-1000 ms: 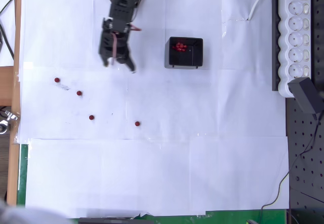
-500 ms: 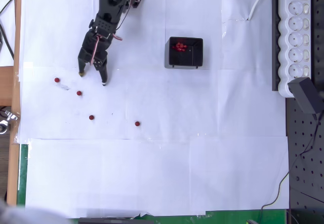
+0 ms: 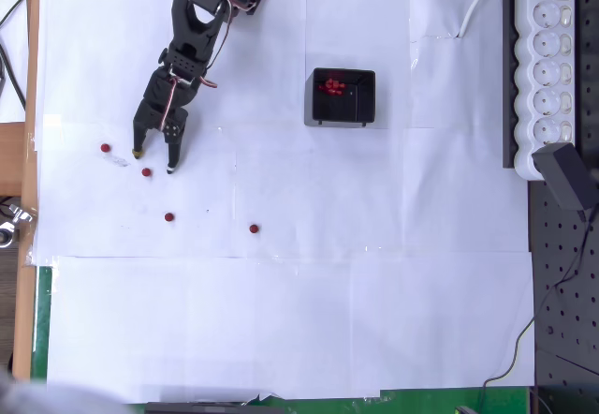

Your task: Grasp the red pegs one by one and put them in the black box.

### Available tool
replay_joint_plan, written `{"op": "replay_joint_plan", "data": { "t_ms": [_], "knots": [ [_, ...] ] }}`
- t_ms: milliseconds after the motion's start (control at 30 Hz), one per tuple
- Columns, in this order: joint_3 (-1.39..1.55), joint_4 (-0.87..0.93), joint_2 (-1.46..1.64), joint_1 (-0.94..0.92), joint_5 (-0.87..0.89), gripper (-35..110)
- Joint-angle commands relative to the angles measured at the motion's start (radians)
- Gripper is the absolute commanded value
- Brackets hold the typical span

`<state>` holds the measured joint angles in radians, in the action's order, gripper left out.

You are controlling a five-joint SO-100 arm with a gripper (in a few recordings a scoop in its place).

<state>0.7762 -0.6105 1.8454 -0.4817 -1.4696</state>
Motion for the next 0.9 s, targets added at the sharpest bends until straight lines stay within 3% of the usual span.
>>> {"op": "replay_joint_plan", "data": {
  "t_ms": [0,867],
  "knots": [
    [0.041,-0.066,0.038,-0.028,0.025,25],
    [0.147,-0.140,0.156,-0.025,-0.074,23]
  ]
}}
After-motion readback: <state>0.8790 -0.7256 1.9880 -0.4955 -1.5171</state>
